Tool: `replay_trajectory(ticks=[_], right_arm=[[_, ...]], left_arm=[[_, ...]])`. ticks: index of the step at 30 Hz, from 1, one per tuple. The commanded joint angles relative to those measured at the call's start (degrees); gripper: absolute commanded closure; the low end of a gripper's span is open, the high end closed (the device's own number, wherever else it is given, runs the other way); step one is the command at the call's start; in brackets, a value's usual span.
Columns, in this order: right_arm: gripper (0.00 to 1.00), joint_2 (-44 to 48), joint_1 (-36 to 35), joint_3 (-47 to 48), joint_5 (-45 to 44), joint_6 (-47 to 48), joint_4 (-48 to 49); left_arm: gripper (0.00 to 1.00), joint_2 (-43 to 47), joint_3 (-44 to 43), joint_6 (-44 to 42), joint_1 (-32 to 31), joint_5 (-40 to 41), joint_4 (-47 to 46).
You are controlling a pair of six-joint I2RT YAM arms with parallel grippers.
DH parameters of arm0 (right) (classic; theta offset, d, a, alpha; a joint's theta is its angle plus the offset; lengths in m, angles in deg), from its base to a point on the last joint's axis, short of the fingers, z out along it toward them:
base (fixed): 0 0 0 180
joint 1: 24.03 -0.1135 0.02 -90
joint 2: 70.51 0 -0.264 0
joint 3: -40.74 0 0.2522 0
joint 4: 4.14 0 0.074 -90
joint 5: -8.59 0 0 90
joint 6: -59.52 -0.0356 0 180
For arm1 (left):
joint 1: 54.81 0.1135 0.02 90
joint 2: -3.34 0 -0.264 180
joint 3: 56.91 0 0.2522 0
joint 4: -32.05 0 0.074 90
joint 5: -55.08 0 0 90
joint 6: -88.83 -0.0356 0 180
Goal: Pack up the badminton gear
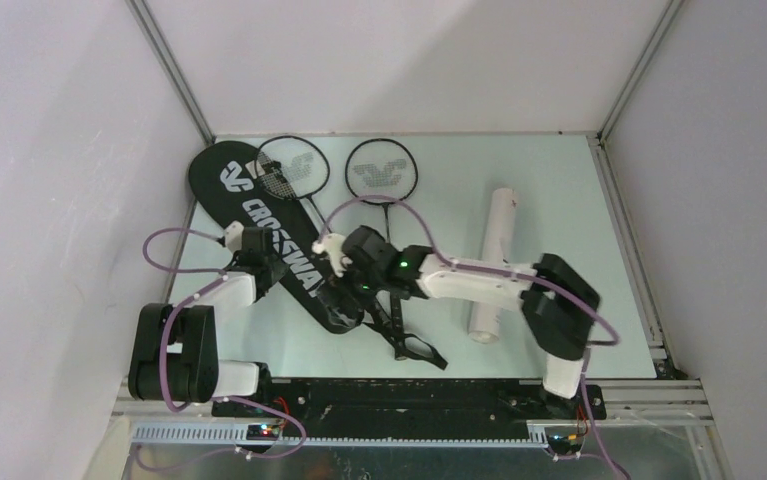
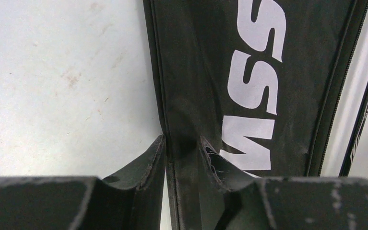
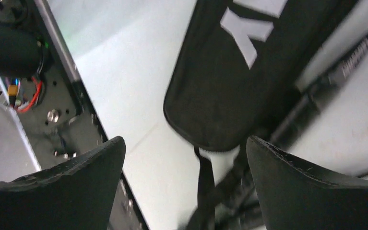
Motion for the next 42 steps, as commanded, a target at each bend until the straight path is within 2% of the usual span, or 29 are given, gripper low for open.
replay_trajectory(ticks=[1, 7, 12, 17, 28, 42], right_arm=[[0.01, -11.25, -1.11, 13.39, -4.96, 3.30, 1.20], [0.00, -22.80, -0.93, 24.33, -12.73, 5.32, -4.30], [0.00, -26.97, 0.31, 26.09, -15.73, 4.68, -4.20], [0.00, -27.16, 0.31, 25.13, -17.68, 5.26, -2.97], [0.00, -21.34, 2.01, 19.97, -17.72, 5.80, 1.02], [0.00, -28.37, 2.54, 21.48, -15.03, 5.27, -0.74]], left_arm=[[0.68, 0.85, -0.15, -1.34, 0.09, -2.75, 0.32], [0.68, 1.10, 0.01, -2.02, 0.07, -3.14, 0.45], [0.68, 1.23, 0.18, -2.25, 0.11, -3.19, 0.52], [0.68, 1.17, 0.10, -2.41, 0.12, -3.23, 0.53], [0.68, 0.99, -0.16, -2.87, 0.06, -5.18, -0.22], [0.72, -0.42, -1.39, -2.72, 0.06, -8.15, -1.34]])
